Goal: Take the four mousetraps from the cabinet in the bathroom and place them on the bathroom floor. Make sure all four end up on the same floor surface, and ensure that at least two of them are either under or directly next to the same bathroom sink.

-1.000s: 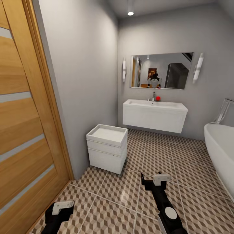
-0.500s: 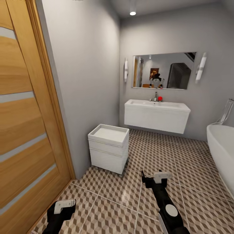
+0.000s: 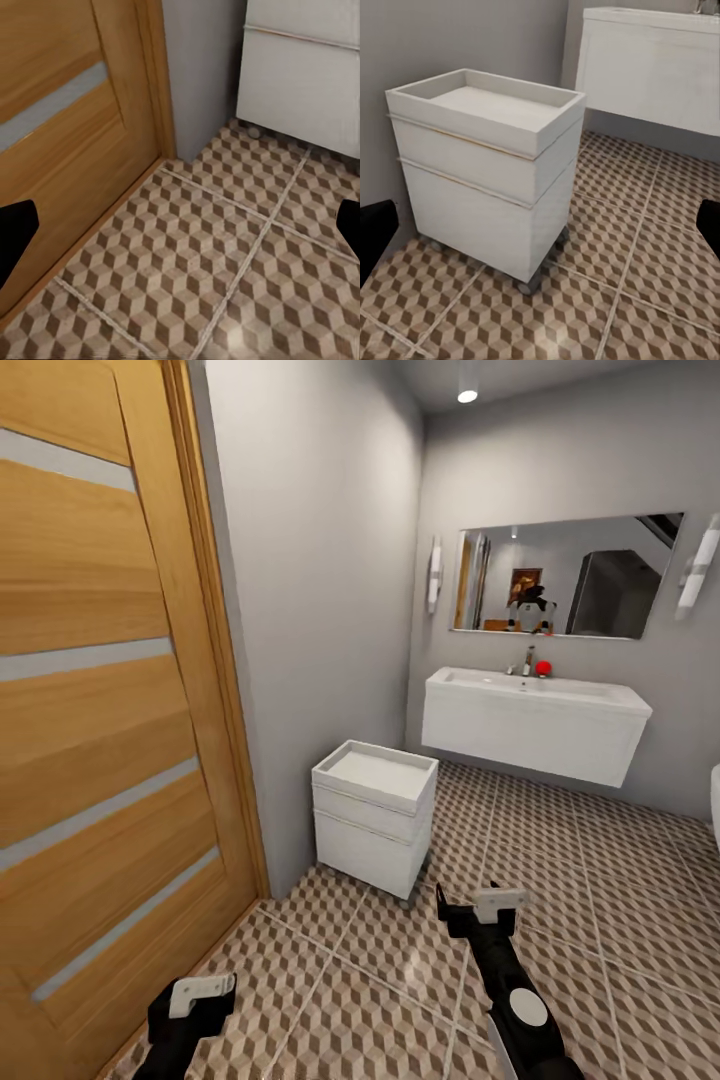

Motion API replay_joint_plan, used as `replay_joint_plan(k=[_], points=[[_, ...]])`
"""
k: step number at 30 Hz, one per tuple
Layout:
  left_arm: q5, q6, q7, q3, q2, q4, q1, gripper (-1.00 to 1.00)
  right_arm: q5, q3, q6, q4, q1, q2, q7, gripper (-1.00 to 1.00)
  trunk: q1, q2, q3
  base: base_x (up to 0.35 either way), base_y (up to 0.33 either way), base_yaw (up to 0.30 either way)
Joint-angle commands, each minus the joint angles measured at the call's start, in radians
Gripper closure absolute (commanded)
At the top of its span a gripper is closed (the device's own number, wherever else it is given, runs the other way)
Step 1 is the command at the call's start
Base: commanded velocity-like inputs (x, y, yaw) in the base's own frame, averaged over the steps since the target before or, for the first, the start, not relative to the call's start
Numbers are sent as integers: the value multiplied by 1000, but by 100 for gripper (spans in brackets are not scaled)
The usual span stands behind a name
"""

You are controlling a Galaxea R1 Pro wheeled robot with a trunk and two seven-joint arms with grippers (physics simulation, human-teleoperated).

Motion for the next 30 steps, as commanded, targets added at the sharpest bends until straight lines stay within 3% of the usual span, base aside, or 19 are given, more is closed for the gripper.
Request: replay_joint_plan(k=[1, 9, 22, 30], points=[[-5, 4, 2, 1, -4, -2, 0, -100, 9, 2, 8, -3, -1, 0, -6, -100, 0, -1, -1, -86, 0, 291], [-5, 2, 1, 1, -20, -2, 0, -100, 9, 2, 8, -8, -1, 0, -6, -100, 0, -1, -1, -252, 0, 291], [-5, 2, 0, 1, -22, -2, 0, -100, 9, 2, 8, -9, -1, 0, -6, -100, 0, -1, -1, -328, 0, 292], [-4, 2, 0, 1, -22, 1, 0, -100, 9, 2, 8, -9, -1, 0, -6, -100, 0, -1, -1, -90, 0, 291]])
